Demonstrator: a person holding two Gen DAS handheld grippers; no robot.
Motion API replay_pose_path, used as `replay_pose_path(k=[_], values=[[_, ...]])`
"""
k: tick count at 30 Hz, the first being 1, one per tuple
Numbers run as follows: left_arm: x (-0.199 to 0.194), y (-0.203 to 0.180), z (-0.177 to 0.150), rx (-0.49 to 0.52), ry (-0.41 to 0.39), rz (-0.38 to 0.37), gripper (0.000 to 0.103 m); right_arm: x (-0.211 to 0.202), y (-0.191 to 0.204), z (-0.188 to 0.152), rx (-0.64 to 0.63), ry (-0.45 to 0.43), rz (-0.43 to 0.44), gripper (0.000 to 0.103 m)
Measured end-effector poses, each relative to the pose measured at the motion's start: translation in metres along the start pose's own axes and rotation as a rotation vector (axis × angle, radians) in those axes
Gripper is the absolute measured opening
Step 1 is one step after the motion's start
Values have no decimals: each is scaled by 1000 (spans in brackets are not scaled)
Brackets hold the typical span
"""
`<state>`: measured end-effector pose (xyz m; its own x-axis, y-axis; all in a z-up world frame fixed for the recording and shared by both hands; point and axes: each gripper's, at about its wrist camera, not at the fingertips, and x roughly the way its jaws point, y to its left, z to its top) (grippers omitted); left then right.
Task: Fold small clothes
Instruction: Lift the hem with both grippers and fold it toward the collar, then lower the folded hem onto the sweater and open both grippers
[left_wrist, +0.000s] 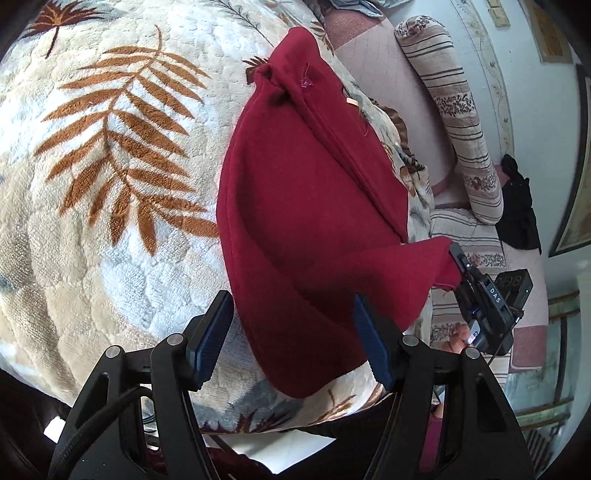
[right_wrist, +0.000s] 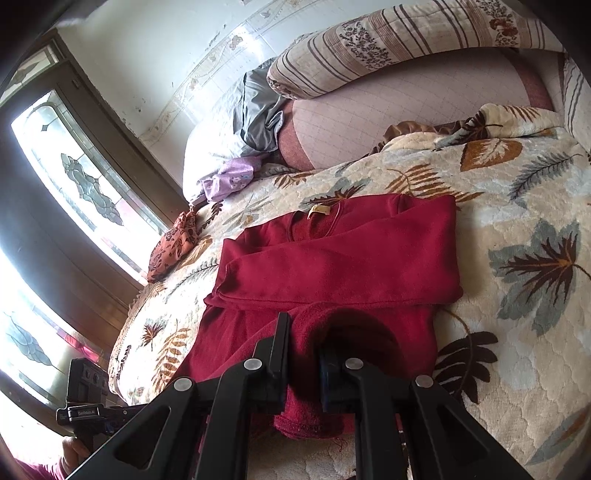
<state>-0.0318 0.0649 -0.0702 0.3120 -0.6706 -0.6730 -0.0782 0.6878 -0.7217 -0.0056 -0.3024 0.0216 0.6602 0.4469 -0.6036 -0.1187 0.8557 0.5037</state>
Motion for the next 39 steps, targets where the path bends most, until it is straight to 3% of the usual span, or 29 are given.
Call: replay_pose_path(k=[5,10,11,13,15,18,25,32,35,39], values=[[15,1,-4,-4,13,-3,66,0,-3,-2,8,3,1,11],[27,-17,-18,96,46,33,65,0,-6,-4,20,5,1,11],[28,-20,-19,115,54,40,61,1,-7,-5,20,5,0,11],[33,-24,-23,148,80,56,35,1,-8,-6,21,5,0,11],[37,-32,-26,209,97,86,18,1,-9,-7,25,5,2,11],[29,-47,-22,286,68,98,11,1,-9,-7,22,0,0,11],[-1,-69,30,362,-89,98,9,-5,-10,9,16,-45,-11,11],[-6,-97,109,400,-242,125,9,0,-12,42,21,-104,-34,11],[8,-109,140,421,-274,147,9,9,-14,63,23,-131,-55,11],[35,-109,179,405,-261,186,9,28,-24,88,37,-144,-93,11]])
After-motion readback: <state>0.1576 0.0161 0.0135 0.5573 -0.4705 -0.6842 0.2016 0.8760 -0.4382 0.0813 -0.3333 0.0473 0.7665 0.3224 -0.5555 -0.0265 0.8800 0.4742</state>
